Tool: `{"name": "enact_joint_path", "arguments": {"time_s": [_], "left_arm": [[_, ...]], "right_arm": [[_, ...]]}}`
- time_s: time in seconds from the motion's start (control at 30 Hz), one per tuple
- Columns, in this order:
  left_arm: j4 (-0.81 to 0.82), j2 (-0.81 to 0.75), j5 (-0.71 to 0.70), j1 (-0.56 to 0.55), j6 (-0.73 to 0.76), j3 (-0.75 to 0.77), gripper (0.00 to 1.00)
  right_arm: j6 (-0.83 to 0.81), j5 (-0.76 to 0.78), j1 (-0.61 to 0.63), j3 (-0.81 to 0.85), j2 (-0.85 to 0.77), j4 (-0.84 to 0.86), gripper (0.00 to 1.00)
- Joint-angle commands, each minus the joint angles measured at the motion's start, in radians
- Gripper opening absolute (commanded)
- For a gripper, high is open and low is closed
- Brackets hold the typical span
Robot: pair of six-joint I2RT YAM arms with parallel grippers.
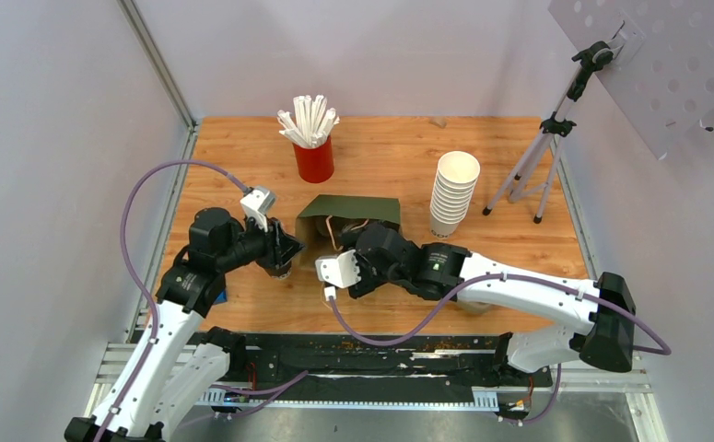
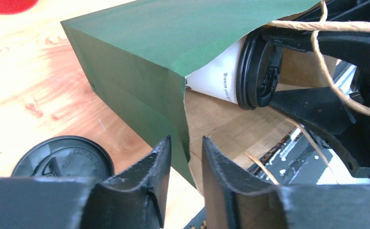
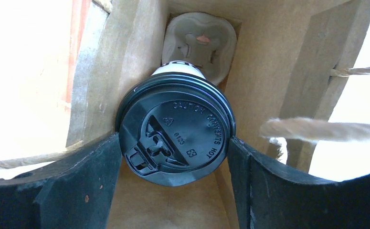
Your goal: Pack the takeout coffee
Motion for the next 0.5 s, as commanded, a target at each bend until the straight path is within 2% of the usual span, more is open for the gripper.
{"name": "enact_joint_path", "arguments": {"time_s": [0.0, 0.07, 0.2, 0.3, 0.47], "left_arm": [[0.065, 0.004, 0.016, -0.004, 0.011, -0.012, 0.28], [0.069, 0.004, 0.031, -0.004, 0.023, -0.017, 0.17], [0.073, 0.005, 0.053, -0.004, 0.049, -0.021, 0.04], [0.072, 0.01, 0.072, -0.005, 0.074, -0.019, 0.0], [0.073, 0.016, 0.09, -0.004, 0.083, -0.013, 0.0]], "right_arm": [[-0.029, 0.048, 0.004, 0.073, 0.006, 0.037, 0.75], [-0.037, 0.046, 0.003, 0.092, 0.015, 0.03, 0.75], [-0.041, 0.033, -0.003, 0.117, 0.04, 0.036, 0.75], [-0.05, 0.023, -0.016, 0.122, 0.064, 0.053, 0.74], [-0.052, 0.014, -0.05, 0.115, 0.086, 0.075, 0.74]]}}
